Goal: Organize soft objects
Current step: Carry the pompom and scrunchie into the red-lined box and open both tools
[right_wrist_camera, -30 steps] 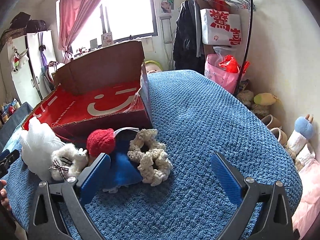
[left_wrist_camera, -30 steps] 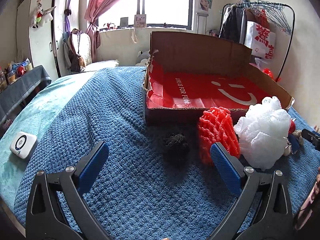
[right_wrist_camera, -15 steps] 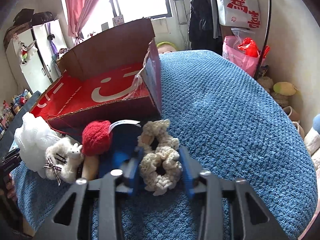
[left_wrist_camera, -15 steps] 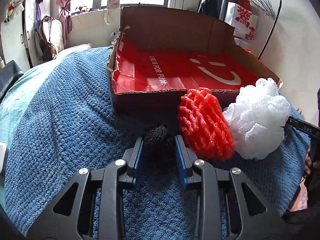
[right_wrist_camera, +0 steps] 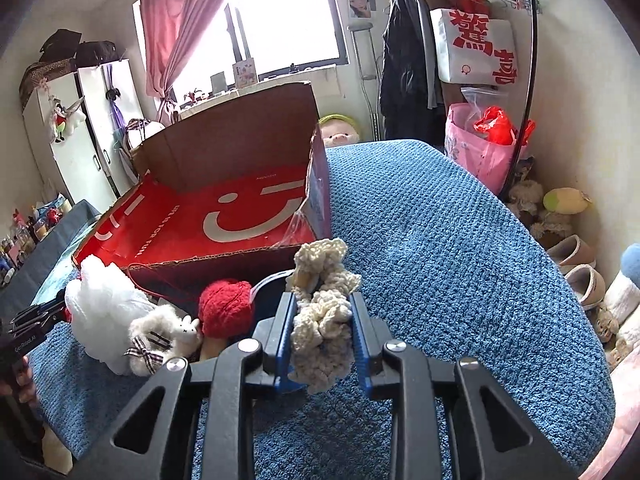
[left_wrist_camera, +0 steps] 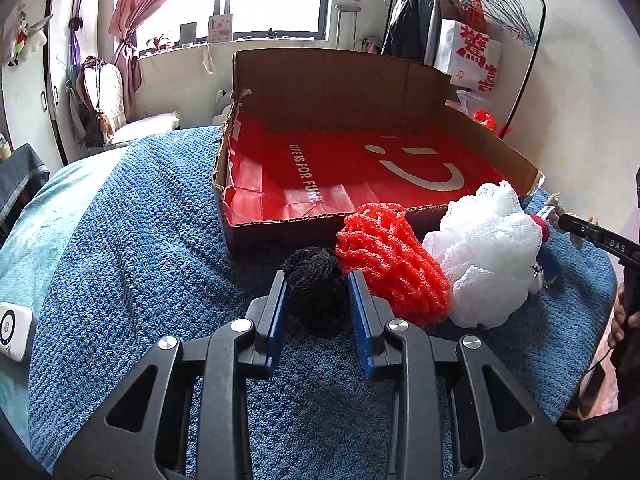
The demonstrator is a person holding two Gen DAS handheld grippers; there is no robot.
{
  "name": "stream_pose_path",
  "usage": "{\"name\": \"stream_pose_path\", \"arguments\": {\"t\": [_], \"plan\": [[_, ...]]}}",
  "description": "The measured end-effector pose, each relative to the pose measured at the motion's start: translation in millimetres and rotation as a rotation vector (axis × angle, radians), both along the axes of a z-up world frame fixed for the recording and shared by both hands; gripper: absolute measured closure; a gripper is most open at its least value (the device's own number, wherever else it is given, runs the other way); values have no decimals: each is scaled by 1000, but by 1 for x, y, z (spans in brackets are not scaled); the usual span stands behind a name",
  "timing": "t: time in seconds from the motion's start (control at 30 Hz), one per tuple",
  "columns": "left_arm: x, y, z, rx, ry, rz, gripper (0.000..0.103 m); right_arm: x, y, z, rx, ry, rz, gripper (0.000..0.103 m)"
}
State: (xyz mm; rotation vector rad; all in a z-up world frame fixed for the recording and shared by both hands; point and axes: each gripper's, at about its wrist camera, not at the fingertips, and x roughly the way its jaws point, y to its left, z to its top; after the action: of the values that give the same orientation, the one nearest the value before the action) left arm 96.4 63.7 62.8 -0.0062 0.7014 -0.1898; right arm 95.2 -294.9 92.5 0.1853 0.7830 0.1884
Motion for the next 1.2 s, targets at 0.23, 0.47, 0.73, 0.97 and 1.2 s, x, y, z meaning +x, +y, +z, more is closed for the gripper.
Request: {"name": "stream_pose_path", "arguments": {"t": [0.23, 0.47, 0.73, 0.97, 1.2], "plan": [[-3, 3, 11, -4, -27, 3, 75, 3, 5, 20, 5, -54, 20, 75], [16, 3, 38, 17, -92, -9, 75, 33, 35, 54, -45, -138, 97, 74], [65, -11, 47, 46, -71, -56, 75, 86, 79, 42, -137, -83, 180, 73], [101, -24, 28, 101, 12, -93, 75, 120, 102, 16, -223, 2, 208, 73], [128, -29, 14, 131, 84, -104, 75, 144, 111, -4, -269, 81, 226, 73]]}}
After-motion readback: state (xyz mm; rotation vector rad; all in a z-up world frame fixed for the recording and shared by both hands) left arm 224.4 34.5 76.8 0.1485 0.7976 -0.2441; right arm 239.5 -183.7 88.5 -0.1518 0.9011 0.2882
